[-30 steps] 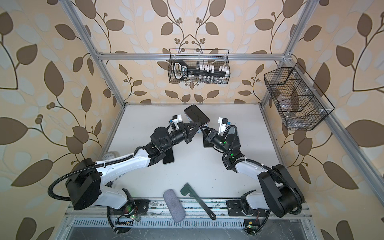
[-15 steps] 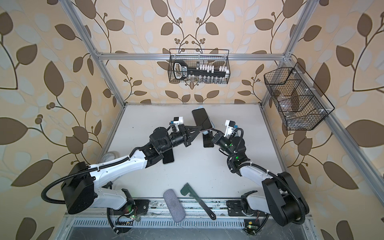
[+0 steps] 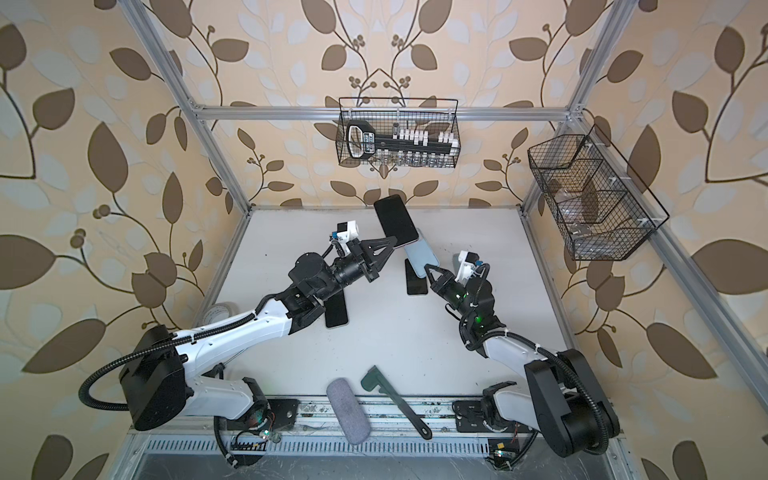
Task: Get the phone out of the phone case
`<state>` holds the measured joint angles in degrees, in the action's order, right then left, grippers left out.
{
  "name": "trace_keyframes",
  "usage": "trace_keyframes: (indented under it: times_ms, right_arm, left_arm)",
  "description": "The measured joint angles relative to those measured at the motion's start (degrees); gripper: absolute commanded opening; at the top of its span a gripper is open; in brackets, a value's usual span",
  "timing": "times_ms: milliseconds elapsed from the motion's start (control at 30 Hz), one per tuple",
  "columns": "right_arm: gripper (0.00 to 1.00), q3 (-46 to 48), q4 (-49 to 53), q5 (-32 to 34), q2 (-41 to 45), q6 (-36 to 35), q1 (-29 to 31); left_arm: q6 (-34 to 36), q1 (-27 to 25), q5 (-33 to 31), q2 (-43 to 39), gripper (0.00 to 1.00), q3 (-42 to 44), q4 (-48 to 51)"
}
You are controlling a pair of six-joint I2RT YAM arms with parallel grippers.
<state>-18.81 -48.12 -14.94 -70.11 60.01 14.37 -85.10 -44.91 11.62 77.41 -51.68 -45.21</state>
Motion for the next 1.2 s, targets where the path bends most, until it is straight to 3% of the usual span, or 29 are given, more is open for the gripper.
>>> trace_keyframes:
  times_ms: [367,800,1200]
  right_arm:
    - [0.04,4.3,7.0,7.2,4.8,0.2,-4.9]
    - [0.06,4.3,0.3,8.8,-9.9,1.9,-6.1]
    - [0.13,4.3,-5.1,11.2,-17.6,3.5,-5.0]
  left_arm:
    - [3.3,0.3,-0.4,-0.2,0.0,2.3,1.6]
    - [3.9,5.1,-0.2,-2.1,0.0,6.4,3.7]
    - [3.5,8.1,0.2,-2.4,0.0,8.9,3.2]
